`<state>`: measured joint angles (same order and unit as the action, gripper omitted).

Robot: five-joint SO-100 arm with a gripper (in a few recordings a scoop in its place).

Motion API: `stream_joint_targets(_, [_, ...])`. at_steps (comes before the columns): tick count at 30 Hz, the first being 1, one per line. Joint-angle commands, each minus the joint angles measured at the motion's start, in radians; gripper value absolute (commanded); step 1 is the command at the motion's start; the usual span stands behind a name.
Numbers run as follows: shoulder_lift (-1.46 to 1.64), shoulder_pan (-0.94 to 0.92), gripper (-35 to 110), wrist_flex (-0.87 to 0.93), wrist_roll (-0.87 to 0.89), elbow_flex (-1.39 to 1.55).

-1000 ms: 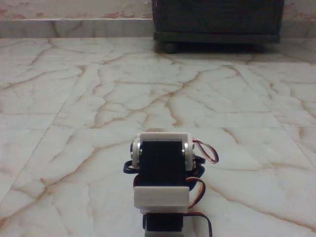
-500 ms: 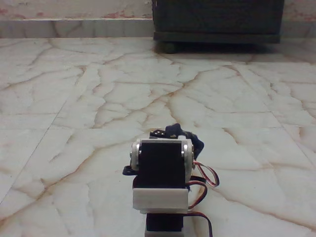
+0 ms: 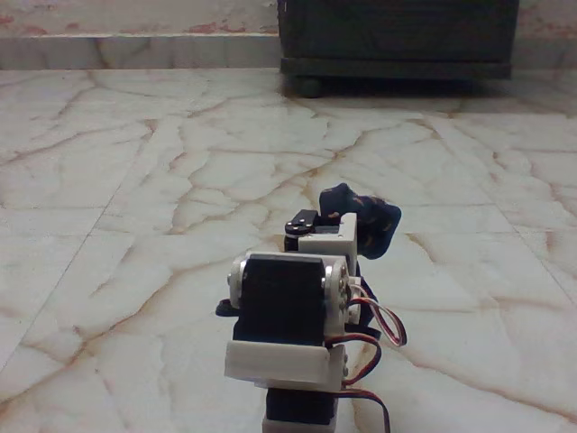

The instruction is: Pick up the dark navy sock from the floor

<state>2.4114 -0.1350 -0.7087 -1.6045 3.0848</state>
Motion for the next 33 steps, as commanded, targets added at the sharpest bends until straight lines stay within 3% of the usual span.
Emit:
stream_joint_targets(1, [0.037, -0.002, 0, 0.009, 0.017, -0.002])
stream_joint_targets(33, [0.035, 0.015, 0, 0.009, 0.052, -0.002])
